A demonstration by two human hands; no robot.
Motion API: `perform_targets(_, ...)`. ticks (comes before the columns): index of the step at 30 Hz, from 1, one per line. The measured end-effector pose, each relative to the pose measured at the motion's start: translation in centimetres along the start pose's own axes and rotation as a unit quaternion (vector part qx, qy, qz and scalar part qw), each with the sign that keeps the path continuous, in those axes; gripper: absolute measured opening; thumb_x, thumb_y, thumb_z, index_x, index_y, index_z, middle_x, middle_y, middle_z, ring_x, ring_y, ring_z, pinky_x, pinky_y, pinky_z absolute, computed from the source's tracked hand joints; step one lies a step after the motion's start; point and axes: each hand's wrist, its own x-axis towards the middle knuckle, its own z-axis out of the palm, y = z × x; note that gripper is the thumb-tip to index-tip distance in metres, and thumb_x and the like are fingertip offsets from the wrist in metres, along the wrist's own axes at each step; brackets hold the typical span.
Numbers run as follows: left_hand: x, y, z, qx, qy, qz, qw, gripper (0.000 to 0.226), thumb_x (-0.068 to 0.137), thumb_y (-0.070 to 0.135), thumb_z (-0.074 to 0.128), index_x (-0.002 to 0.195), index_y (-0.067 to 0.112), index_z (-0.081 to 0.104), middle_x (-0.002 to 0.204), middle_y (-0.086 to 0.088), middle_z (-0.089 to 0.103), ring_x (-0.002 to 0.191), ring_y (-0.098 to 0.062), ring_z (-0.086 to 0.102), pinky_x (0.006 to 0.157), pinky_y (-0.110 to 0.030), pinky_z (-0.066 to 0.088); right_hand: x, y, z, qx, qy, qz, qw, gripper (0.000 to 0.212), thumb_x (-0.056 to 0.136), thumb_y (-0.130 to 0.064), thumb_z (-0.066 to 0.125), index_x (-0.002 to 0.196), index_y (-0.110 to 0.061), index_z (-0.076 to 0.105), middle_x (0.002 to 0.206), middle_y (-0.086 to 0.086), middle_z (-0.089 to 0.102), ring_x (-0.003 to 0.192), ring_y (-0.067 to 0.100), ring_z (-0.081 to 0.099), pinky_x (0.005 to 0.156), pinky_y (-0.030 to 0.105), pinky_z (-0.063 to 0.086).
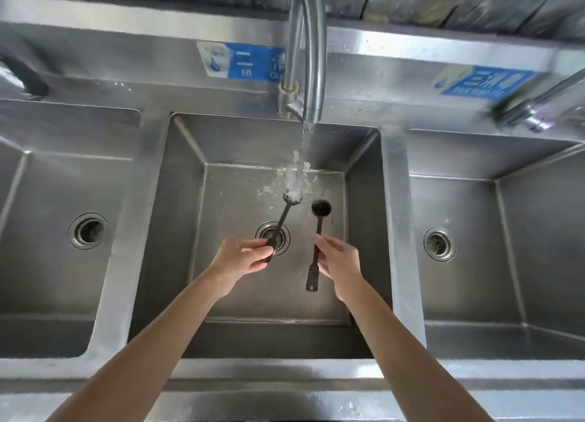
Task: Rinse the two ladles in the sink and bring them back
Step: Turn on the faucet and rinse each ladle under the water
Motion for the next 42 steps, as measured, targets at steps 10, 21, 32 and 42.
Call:
perform_targets(10,-3.7,1.8,-1.2,0.030,0.011,0.010,0.999,0.016,0.077,0.007,0.085,0.089,0.018,0.082,0.092,-0.005,0.080,0.080,-0.016,0.079,0.067,-0.019,0.061,-2.5,-5.7,3.1,-0.081,-0.044,-0.050,0.994,0.012,0.091,-0.020,0.078,0.086,-0.010,0.082,0.067,0.004,0.059,0.052,0.011,0.051,0.060,0.025,0.052)
perform_targets(21,-5.5,2.9,-2.2,0.033,0.003,0.057,0.998,0.024,0.079,0.006,0.083,0.079,0.030,0.083,0.086,0.000,0.082,0.084,-0.015,0.078,0.069,-0.019,0.061,-3.7,-7.5,3.1,-0.102,-0.028,-0.082,0.991,0.009,0.091,-0.019,0.080,0.092,-0.010,0.083,0.070,0.003,0.073,0.053,0.010,0.061,0.055,0.022,0.053)
perform_targets(32,-4.8,3.6,-0.7,0.064,-0.019,0.085,0.994,0.019,0.080,0.010,0.083,0.097,0.020,0.081,0.088,-0.002,0.082,0.087,-0.013,0.078,0.074,-0.020,0.061,-4.6,-7.3,0.5,-0.094,-0.002,-0.123,0.988,0.008,0.088,-0.022,0.082,0.095,-0.018,0.084,0.092,0.011,0.082,0.095,0.033,0.079,0.088,0.047,0.065)
perform_targets(42,-4.6,3.1,-1.1,0.440,0.143,0.264,0.846,0.021,0.090,0.021,0.066,0.106,0.022,0.080,0.087,-0.005,0.079,0.083,-0.026,0.074,0.074,-0.033,0.059,-4.5,-7.3,1.0,-0.355,0.080,-0.262,0.894,0.012,0.089,-0.028,0.073,0.082,-0.024,0.083,0.069,-0.008,0.076,0.068,0.012,0.072,0.061,0.026,0.054)
